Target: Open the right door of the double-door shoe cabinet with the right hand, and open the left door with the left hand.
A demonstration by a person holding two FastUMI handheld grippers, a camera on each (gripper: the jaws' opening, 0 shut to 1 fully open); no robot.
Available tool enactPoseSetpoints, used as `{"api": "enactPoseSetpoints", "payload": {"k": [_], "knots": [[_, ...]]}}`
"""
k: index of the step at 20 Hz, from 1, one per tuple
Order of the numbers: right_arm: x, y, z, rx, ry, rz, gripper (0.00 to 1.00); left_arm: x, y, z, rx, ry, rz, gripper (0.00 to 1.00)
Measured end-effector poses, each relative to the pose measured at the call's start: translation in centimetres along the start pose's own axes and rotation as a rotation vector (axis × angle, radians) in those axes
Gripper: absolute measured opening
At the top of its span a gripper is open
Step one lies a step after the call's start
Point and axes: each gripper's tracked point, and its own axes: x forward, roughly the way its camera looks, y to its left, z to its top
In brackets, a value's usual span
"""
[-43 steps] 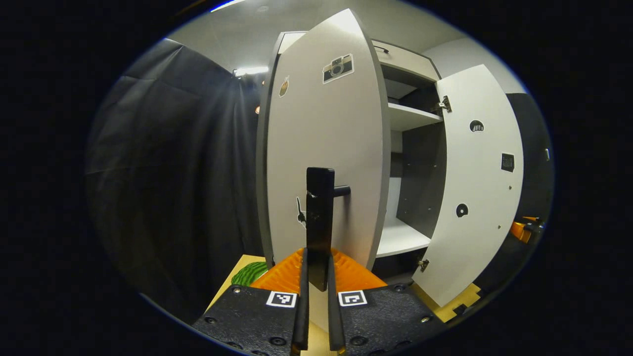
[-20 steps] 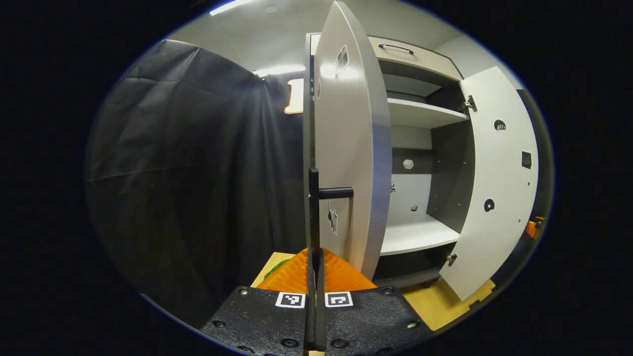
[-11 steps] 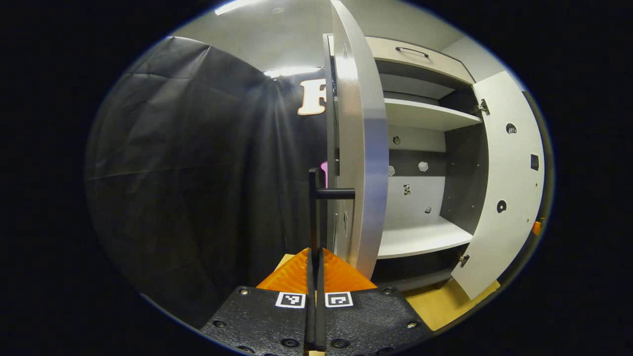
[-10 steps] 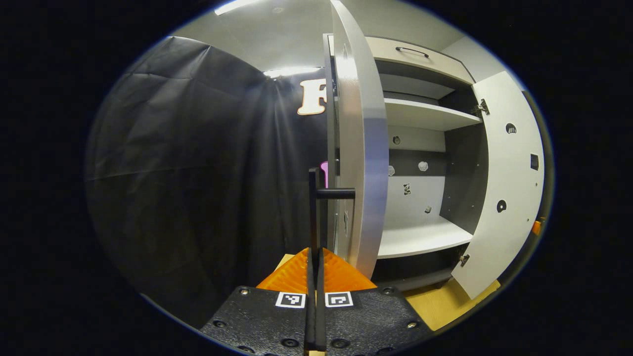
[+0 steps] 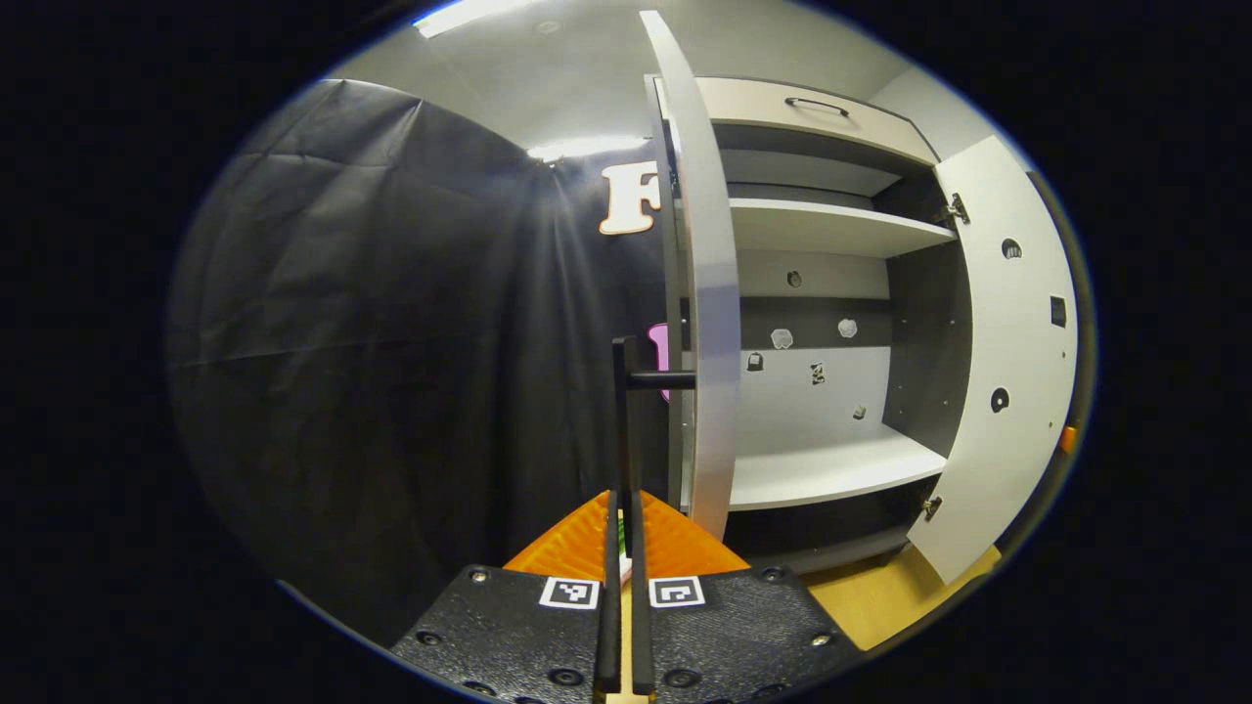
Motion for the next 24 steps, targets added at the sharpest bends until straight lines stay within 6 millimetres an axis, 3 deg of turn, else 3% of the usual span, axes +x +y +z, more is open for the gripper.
{"api": "enactPoseSetpoints", "payload": {"k": [2,3,7,9,10,12,19,24], "knots": [[-0.1,0.1,0.0,-0.006,0.000,0.004,0.69,-1.4,0.8,0.1,0.011,-0.008,0.000,0.07],[-0.1,0.1,0.1,-0.007,0.001,0.009,0.65,-2.1,1.0,0.5,0.006,-0.013,-0.008,0.05],[-0.8,0.5,0.6,0.000,-0.006,0.036,0.69,-3.6,-0.2,1.5,-0.021,-0.027,-0.031,0.02],[-1.8,1.8,1.6,0.002,-0.019,0.063,0.69,-4.5,-1.3,2.3,-0.026,-0.048,-0.060,0.02],[-3.1,2.7,1.5,0.002,-0.025,0.078,0.65,-4.9,-2.1,2.6,-0.028,-0.056,-0.082,0.02],[-5.5,4.8,2.0,0.008,-0.045,0.123,0.69,-5.4,-4.0,3.1,-0.028,-0.069,-0.118,0.03],[-8.2,12.6,6.6,-0.025,-0.131,0.298,0.69,-4.7,-12.1,4.9,-0.050,-0.111,-0.303,0.03],[-9.0,16.8,7.7,-0.039,-0.141,0.378,0.69,-3.8,-16.2,4.7,-0.084,-0.108,-0.398,0.24]]}}
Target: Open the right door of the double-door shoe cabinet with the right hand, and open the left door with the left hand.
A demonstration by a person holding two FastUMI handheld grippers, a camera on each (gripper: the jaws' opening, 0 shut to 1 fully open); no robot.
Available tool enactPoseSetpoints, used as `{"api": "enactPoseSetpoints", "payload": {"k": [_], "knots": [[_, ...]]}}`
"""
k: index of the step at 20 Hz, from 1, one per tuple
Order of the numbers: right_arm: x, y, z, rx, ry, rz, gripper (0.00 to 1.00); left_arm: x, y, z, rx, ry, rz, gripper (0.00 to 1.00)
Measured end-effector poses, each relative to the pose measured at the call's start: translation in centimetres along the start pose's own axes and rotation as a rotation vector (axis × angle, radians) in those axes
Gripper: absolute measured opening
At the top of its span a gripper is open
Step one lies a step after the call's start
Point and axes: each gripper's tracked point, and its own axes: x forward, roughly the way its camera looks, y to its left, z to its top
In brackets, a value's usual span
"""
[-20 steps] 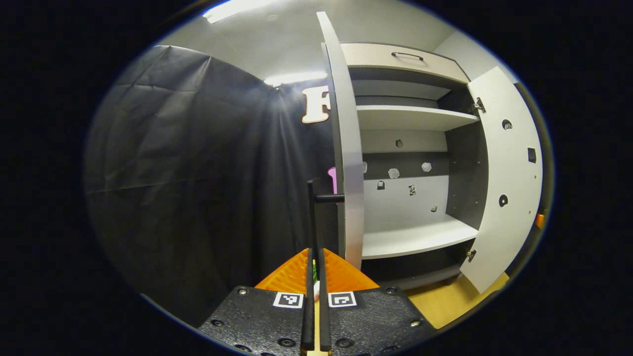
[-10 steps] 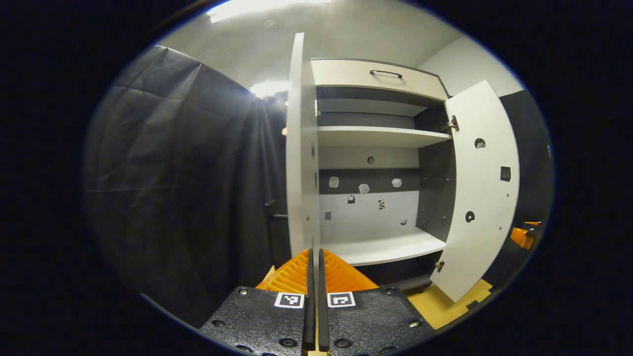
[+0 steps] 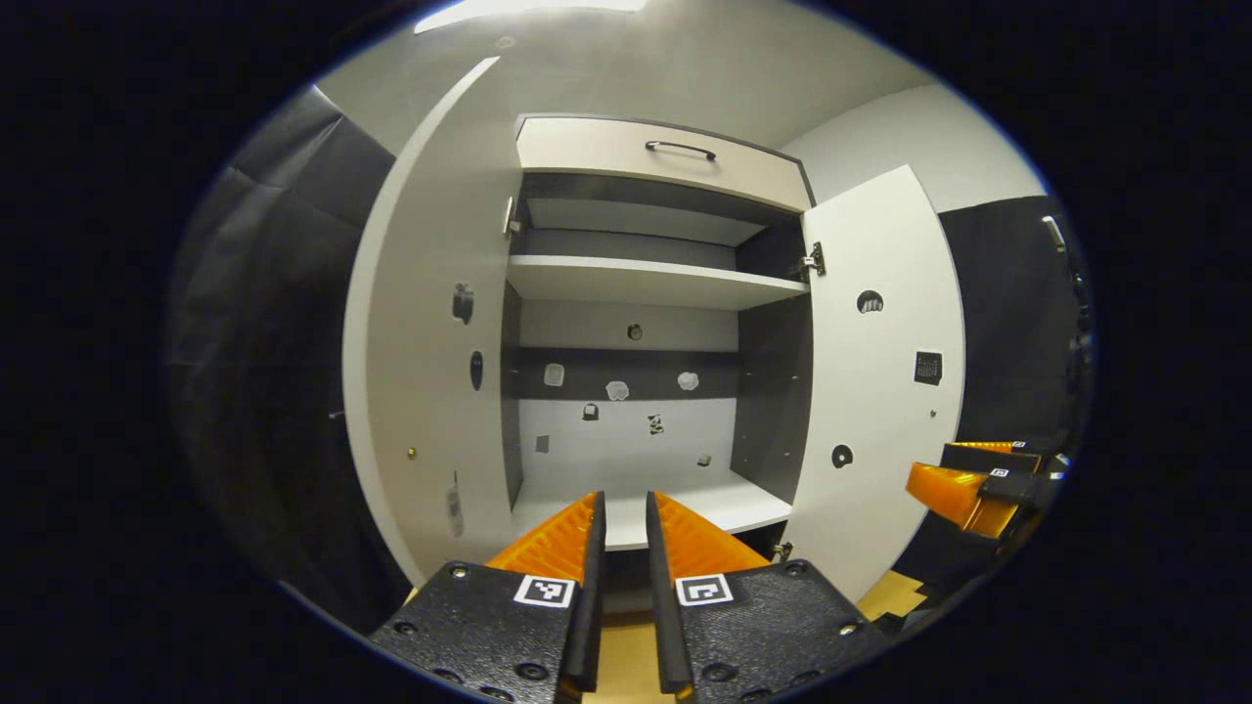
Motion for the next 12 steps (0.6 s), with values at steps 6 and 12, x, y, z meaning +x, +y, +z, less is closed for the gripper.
{"api": "enactPoseSetpoints", "payload": {"k": [6,12], "knots": [[0.8,2.4,1.3,0.000,-0.034,0.052,0.98,2.1,0.0,-1.1,-0.009,0.032,0.002,0.86],[1.8,1.8,1.6,0.028,-0.044,0.028,0.98,3.4,0.7,0.2,-0.026,-0.012,0.001,0.96]]}}
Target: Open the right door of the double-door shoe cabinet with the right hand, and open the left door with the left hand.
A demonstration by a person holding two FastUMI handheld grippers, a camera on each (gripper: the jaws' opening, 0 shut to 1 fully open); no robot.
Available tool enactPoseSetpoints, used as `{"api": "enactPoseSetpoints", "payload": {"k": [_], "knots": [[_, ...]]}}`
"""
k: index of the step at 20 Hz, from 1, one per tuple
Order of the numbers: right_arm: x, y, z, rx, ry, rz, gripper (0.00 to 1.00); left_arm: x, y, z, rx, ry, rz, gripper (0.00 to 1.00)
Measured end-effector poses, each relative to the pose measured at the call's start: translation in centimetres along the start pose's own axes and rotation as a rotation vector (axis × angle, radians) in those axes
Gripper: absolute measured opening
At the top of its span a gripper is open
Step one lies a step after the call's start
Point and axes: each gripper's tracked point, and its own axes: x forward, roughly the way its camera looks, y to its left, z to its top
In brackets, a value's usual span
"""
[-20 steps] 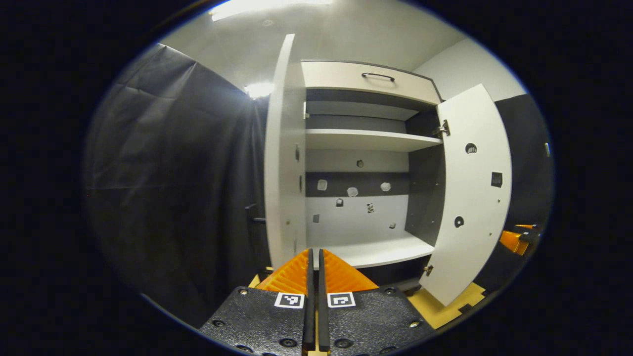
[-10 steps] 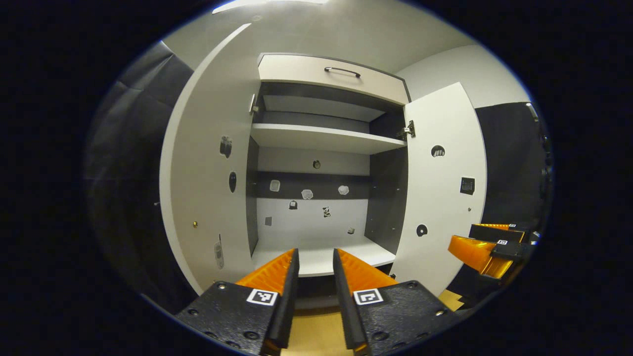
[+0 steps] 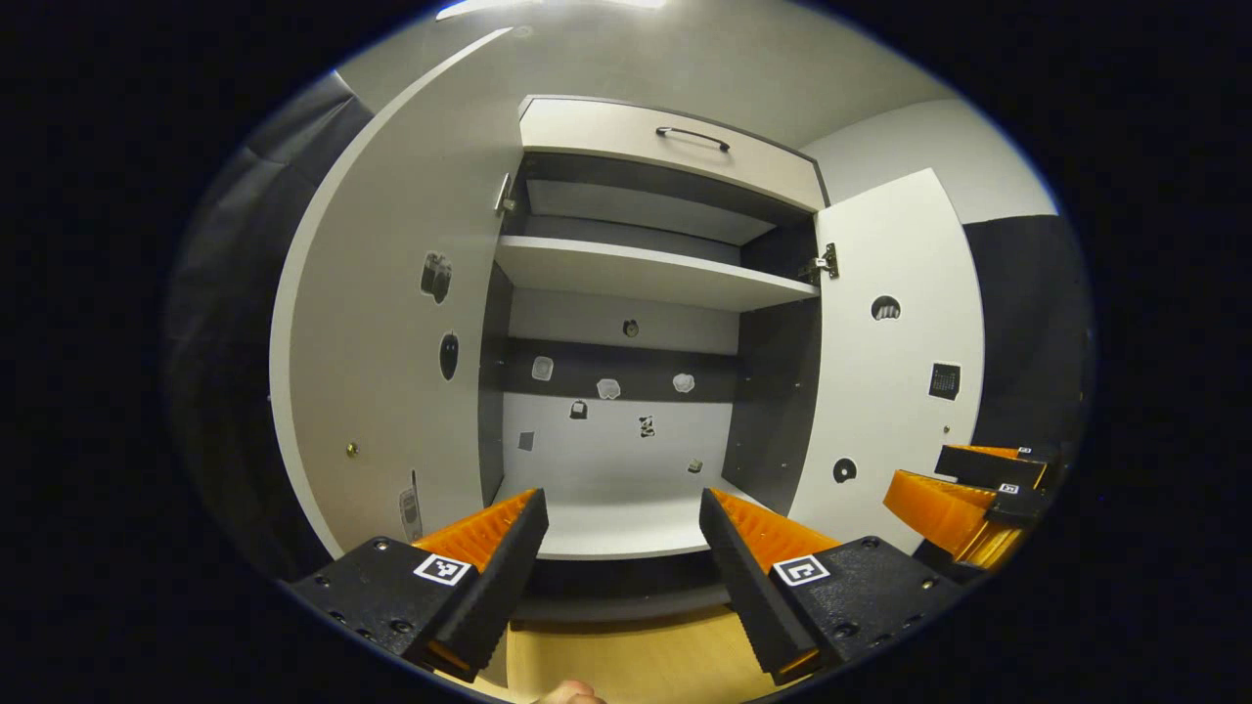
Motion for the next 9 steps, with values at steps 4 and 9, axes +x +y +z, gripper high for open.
{"api": "enactPoseSetpoints", "payload": {"k": [4,9], "knots": [[0.4,-0.7,0.1,0.007,-0.007,-0.016,0.97,0.5,-0.3,0.1,0.006,-0.002,-0.014,0.96],[0.0,-1.8,0.2,0.000,-0.016,-0.044,0.97,0.8,-1.7,0.1,0.022,0.002,-0.052,0.96]]}}
